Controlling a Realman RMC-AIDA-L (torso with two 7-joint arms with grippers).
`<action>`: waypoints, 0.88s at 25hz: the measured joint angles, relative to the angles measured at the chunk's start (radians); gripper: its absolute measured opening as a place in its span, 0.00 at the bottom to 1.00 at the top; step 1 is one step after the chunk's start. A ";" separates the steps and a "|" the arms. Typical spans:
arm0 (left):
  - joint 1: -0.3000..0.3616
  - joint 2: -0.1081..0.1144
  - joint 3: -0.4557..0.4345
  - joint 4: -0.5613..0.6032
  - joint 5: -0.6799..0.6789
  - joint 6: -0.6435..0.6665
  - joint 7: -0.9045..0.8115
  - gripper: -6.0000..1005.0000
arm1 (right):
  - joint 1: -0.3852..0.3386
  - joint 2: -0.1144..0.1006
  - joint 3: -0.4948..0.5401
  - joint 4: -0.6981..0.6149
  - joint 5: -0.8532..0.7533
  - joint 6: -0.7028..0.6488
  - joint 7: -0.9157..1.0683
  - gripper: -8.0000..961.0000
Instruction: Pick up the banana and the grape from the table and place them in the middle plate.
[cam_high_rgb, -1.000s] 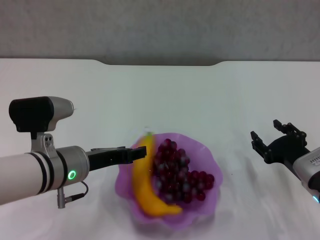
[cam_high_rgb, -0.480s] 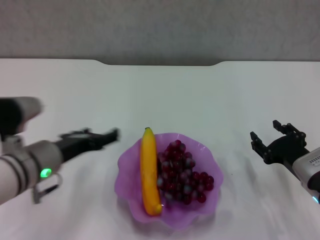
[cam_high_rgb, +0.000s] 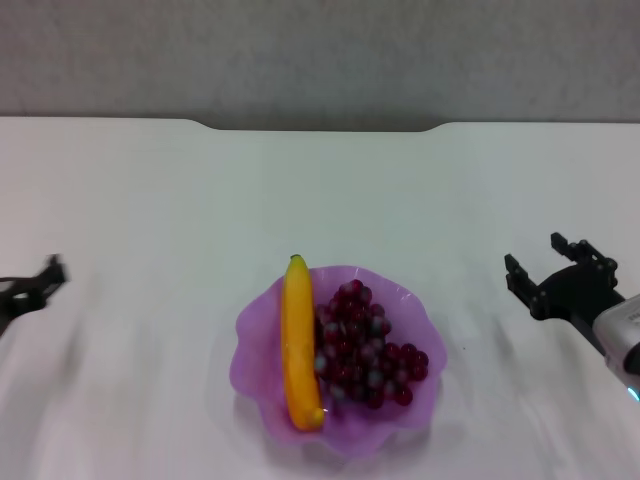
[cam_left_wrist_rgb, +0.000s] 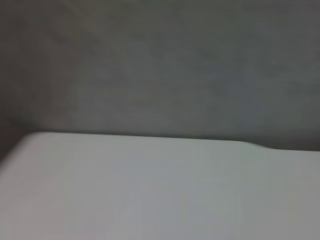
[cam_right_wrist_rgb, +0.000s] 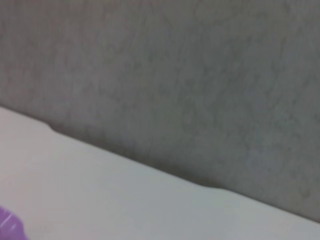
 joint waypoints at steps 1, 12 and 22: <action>-0.006 0.000 0.036 0.047 -0.001 0.104 -0.009 0.88 | -0.002 0.000 0.001 0.000 0.001 -0.014 0.005 0.70; -0.142 -0.003 0.442 0.576 0.135 0.853 -0.502 0.88 | -0.036 0.002 0.010 -0.016 0.003 -0.097 0.065 0.70; -0.166 -0.010 0.507 0.657 0.142 0.880 -0.530 0.88 | -0.040 0.002 0.011 -0.017 0.003 -0.097 0.065 0.70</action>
